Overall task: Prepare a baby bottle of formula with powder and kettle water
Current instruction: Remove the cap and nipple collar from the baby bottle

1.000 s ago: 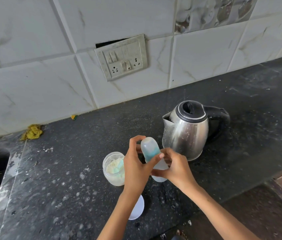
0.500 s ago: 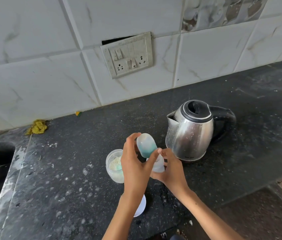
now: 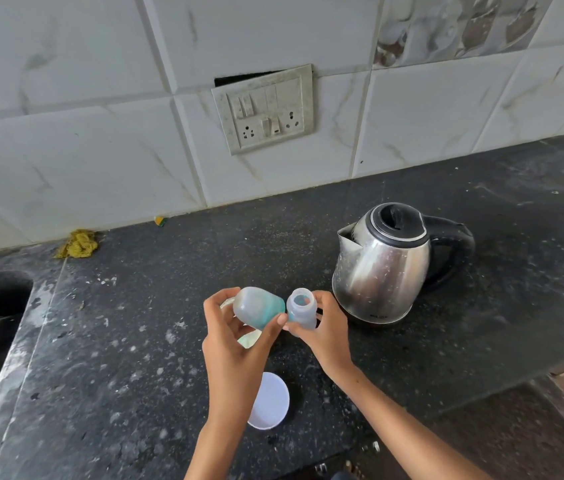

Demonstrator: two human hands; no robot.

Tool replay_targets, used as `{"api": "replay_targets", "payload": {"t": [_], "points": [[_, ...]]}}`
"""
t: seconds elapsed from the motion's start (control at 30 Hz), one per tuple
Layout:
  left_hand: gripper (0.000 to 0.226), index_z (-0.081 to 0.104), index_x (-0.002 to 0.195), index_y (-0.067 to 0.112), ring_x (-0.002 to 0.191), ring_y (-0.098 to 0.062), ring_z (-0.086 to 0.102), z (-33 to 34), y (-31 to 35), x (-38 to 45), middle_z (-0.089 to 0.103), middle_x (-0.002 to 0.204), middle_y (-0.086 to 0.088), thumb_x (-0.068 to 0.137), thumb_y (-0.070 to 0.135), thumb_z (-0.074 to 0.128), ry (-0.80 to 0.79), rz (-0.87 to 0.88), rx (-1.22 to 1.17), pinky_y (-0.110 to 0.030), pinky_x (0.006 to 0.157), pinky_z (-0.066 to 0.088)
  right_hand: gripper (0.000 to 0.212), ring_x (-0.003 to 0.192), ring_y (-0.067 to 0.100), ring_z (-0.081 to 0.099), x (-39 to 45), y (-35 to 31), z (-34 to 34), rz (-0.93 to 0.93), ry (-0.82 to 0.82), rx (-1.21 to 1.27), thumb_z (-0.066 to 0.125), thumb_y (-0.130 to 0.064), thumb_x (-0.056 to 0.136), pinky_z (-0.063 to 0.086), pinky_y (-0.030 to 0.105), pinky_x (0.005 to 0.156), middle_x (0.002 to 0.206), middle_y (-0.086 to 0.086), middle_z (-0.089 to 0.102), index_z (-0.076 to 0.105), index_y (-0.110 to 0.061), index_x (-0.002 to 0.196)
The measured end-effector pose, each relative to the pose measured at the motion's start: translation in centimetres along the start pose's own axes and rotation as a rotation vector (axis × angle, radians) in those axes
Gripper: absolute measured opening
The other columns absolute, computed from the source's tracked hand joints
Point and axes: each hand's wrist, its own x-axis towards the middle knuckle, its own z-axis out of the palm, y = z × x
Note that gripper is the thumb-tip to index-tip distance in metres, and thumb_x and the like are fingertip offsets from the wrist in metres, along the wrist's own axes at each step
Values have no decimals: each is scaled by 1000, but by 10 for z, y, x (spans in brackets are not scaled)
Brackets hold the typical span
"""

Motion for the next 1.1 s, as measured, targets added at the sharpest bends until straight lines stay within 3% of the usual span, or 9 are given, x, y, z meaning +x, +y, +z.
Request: {"api": "replay_targets", "payload": {"t": [0.1, 0.2, 0.33, 0.43, 0.57, 0.73, 0.87, 1.0, 1.1], "points": [[59, 44, 111, 26, 89, -14, 70, 0, 1, -8, 68, 100, 9, 66, 31, 81, -31, -10, -31, -40, 76, 58, 79, 110, 11, 57, -7, 0, -9, -23, -28, -47, 91, -39, 57, 50, 26, 94, 121, -1, 62, 53, -17, 123], [57, 44, 110, 29, 90, -12, 70, 4, 2, -19, 66, 101, 20, 66, 29, 80, -84, -21, -41, -32, 75, 57, 71, 115, 9, 55, -22, -1, -29, -88, -20, -88, 87, -29, 66, 48, 27, 97, 125, -4, 59, 53, -17, 126], [53, 50, 110, 25, 87, -14, 71, 16, -6, -33, 71, 97, 5, 67, 29, 81, -154, -106, -95, -29, 73, 57, 32, 105, 4, 63, -47, -9, -71, -200, -37, 34, 75, -8, 81, 56, 33, 85, 110, -9, 66, 65, -17, 110], [51, 57, 108, 19, 84, -11, 71, 33, -12, -40, 71, 98, -4, 64, 35, 77, -171, -288, -183, -23, 69, 56, 30, 108, 10, 64, -58, -19, -103, -166, -197, 184, 66, 0, 86, 57, 31, 85, 110, -8, 69, 66, -15, 112], [49, 64, 108, 11, 91, -26, 70, 60, -23, -45, 73, 96, -13, 69, 41, 72, -309, -506, -236, -31, 73, 58, 34, 111, 8, 63, -59, -21, -130, -101, -447, 199, 70, -11, 86, 55, 24, 88, 114, -13, 69, 64, -23, 117], [33, 60, 114, 20, 97, -18, 69, 91, -38, -50, 72, 105, -5, 83, 20, 72, -373, -527, -137, -30, 75, 56, 18, 92, 7, 71, -42, 0, -148, 44, -455, 196, 75, -25, 83, 55, 22, 77, 94, -2, 75, 66, -13, 94], [45, 57, 114, 20, 98, -19, 67, 109, -51, -51, 70, 107, -5, 76, 6, 77, -418, -407, -40, -33, 82, 57, 30, 93, 8, 72, -26, 25, -158, 121, -538, 176, 83, -18, 74, 55, 21, 75, 98, 2, 75, 59, -17, 93], [51, 49, 118, 28, 104, -3, 63, 125, -57, -56, 65, 113, 16, 80, 7, 74, -527, -92, 180, -24, 84, 53, 65, 105, 7, 66, -17, 40, -167, 66, -676, 73, 85, -14, 71, 57, 27, 84, 117, -5, 66, 51, -29, 123], [52, 43, 119, 36, 105, -3, 58, 134, -61, -63, 58, 112, 26, 82, 10, 68, -566, 32, 326, -34, 92, 49, 74, 108, 5, 61, -16, 50, -165, -36, -671, -83, 86, -15, 68, 57, 29, 87, 118, -10, 61, 49, -37, 128]]}}
